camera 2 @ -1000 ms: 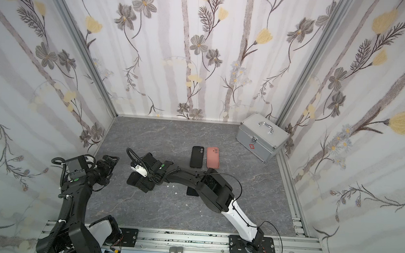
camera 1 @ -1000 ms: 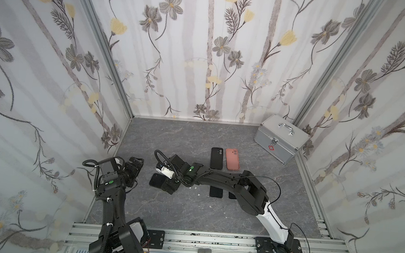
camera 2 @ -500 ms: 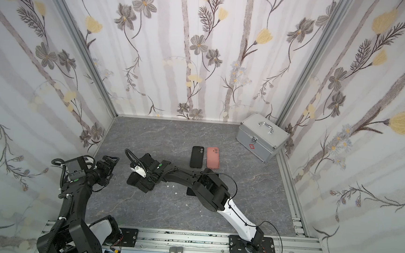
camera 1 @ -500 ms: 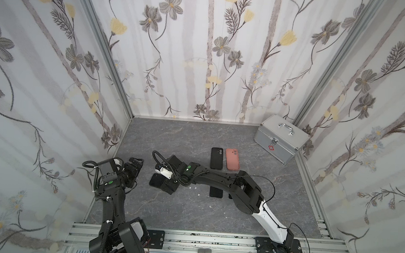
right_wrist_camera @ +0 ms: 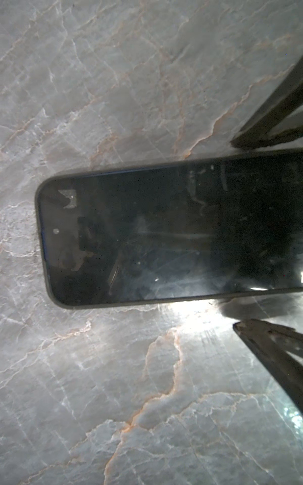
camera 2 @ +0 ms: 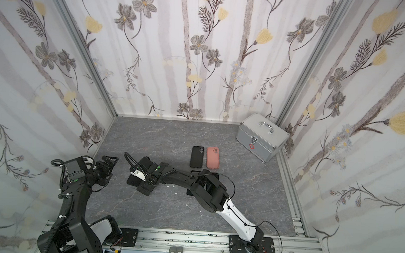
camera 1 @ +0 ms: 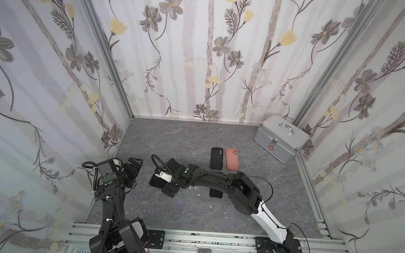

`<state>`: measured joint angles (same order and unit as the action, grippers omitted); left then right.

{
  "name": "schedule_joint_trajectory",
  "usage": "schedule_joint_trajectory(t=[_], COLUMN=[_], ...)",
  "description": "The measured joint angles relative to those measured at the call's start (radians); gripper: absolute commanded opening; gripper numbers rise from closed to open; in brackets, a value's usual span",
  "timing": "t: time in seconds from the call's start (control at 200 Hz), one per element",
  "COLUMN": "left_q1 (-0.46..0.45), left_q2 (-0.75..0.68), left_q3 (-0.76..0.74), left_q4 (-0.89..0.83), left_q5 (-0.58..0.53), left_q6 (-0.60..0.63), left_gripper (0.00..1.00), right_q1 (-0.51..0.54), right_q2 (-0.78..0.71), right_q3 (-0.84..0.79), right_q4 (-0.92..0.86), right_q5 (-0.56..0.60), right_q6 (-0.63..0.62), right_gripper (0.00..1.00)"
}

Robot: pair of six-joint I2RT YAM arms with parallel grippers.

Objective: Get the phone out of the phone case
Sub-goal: 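Close the right gripper on the bare black phone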

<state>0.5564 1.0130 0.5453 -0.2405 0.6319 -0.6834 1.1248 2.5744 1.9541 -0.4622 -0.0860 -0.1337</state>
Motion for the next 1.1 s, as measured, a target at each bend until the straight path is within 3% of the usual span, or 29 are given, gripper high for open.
schedule_joint_trajectory(t=[0.37,0.605,0.839,1.099], left_q1=[0.0,-0.015,-0.16,-0.363], left_q2=[-0.038,-0.058,-0.061,-0.071], left_q3=[0.002,0.002,-0.009,-0.05], left_q4=[0.004,0.004,0.005,0.043], left_q5=[-0.008,-0.045,-0.123,-0.196], left_q6=[0.018,0.033,0.028,-0.026], left_gripper=[0.99,0.97,0.97,0.95], right_q1=[0.001,-0.008,-0.039,-0.079], right_q2=[0.003,-0.032,-0.185,-0.357], right_q3=[0.003,-0.056,-0.291,-0.558], right_q4=[-0.005,0.015,0.049,0.175], right_q5=[0.01,0.007,0.015,-0.021], right_q6=[-0.006,0.011,0.123,0.372], right_gripper=[0.76,0.7,0.7,0.7])
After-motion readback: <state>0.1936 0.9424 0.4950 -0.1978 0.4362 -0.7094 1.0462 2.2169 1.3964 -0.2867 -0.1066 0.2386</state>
